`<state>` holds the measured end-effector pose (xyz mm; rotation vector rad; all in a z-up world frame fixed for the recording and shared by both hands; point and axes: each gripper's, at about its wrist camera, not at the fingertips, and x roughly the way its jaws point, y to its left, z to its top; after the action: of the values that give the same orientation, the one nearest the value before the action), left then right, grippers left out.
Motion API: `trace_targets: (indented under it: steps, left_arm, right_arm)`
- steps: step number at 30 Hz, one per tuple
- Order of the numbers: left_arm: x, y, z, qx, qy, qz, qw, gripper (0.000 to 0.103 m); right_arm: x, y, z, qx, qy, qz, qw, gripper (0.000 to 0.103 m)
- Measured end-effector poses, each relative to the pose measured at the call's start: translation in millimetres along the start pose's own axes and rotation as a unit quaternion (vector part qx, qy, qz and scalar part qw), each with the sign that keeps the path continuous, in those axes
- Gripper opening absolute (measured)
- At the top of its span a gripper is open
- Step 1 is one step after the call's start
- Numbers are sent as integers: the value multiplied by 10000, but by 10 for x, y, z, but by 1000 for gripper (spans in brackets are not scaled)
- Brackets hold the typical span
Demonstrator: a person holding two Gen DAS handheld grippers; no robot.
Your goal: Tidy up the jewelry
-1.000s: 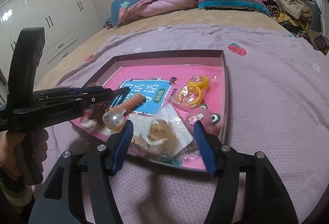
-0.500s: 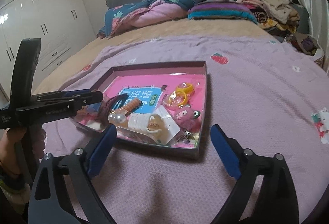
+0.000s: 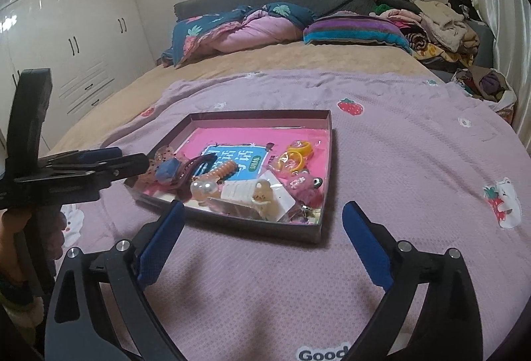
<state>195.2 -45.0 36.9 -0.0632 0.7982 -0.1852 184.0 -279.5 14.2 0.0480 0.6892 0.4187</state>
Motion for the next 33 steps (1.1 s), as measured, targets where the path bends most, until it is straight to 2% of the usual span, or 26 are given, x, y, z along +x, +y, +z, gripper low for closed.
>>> trace_targets:
  steps: [1,13,33]
  left_arm:
    - [-29,-1,-16,-3,-28,0,10000,94]
    - [-351,39,-229,-80,-212,214,9995,94]
    - [-607,103,-626,-131,-322,341,9988,94]
  right_arm:
    - [-10,9,-1,1,-6,4,10000,99]
    - [-231,112,-50,-49,-154,-41,9999,99]
    - [-493,275,-260,-104,-345,-144,9992,99]
